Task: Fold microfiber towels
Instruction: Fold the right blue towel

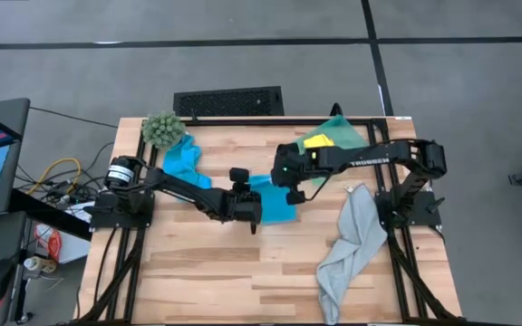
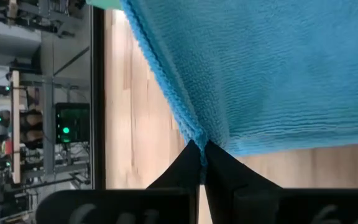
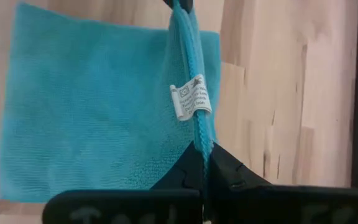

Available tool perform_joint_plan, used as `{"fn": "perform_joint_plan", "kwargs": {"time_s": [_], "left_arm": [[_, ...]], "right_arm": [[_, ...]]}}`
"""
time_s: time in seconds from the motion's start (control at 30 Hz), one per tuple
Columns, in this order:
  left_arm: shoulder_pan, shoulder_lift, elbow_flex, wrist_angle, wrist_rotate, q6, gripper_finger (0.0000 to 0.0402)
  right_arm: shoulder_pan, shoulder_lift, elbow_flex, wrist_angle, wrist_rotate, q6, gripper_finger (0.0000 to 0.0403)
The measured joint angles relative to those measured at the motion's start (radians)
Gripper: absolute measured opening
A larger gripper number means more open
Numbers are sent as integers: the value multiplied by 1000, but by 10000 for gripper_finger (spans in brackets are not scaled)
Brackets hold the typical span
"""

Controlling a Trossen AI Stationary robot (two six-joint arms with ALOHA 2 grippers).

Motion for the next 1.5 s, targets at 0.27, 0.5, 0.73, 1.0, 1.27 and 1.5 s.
{"fn": "perform_joint_plan", "kwargs": {"time_s": [0.27,0.5,0.73,1.0,1.27,1.5], "left_arm": [[42,0,-1,-6,18,10,0],[25,-27,41,-133,35,-51,0],[25,-93,57,-138,97,-61,0],[61,-90,47,-117,180,-63,0],[96,-89,6,-90,182,-72,0],[113,-89,0,-107,186,-77,24]], "right_arm": [[-66,5,0,45,-99,-54,19],[-84,49,2,42,-109,-54,23],[-85,49,-2,46,-105,-70,22],[-96,48,-1,59,-106,-66,32],[-121,49,0,80,-115,-54,36],[-144,49,0,87,-96,-45,67]]}}
